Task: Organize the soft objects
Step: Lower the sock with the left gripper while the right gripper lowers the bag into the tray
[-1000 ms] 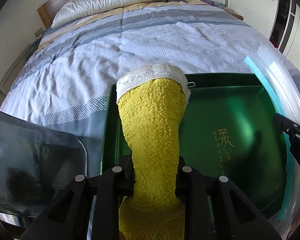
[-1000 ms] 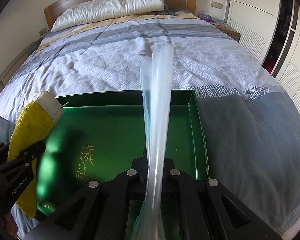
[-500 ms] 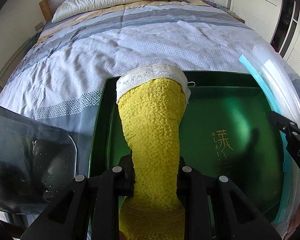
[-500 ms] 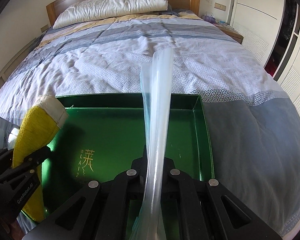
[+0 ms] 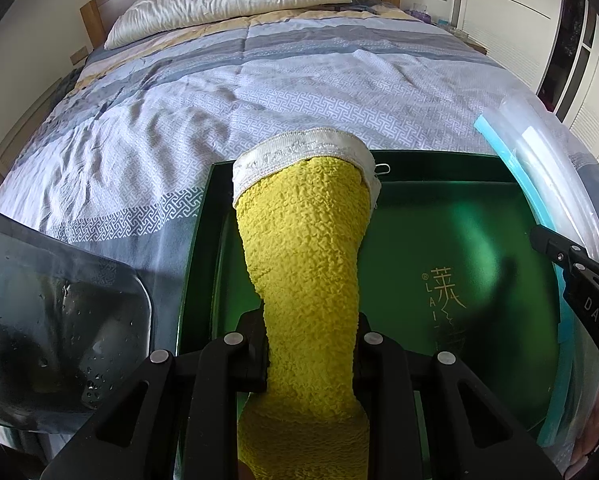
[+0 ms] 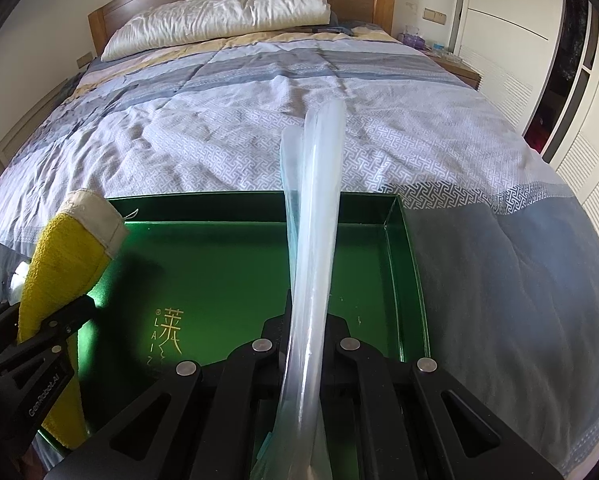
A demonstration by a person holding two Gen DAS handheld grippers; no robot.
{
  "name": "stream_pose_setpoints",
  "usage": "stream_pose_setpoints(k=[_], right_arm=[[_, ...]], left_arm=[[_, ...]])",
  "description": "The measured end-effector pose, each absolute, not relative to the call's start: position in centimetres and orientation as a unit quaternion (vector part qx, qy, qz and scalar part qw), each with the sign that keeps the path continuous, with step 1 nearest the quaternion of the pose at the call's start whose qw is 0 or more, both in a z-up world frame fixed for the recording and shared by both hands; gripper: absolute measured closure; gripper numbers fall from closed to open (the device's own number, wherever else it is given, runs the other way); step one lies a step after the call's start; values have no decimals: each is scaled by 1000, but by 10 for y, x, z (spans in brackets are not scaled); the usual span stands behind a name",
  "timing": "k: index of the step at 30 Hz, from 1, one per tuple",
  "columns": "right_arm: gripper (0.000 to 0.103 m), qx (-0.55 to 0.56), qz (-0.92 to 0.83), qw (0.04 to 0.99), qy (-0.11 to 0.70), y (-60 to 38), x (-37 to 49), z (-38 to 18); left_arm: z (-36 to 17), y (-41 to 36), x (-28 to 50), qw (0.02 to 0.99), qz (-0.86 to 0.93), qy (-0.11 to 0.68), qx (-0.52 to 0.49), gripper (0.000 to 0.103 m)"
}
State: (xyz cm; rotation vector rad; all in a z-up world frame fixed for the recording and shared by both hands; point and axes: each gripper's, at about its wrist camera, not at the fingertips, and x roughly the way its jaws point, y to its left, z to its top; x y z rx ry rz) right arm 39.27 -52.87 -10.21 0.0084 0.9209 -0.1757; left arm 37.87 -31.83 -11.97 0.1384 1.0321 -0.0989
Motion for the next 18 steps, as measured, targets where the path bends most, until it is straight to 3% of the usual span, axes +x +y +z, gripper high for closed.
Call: stream_pose_setpoints(k=[18], right_arm=[[97, 2, -84, 890, 448, -530, 389, -106]], left_arm=[[-121, -316, 380, 868, -43, 490, 63, 83]])
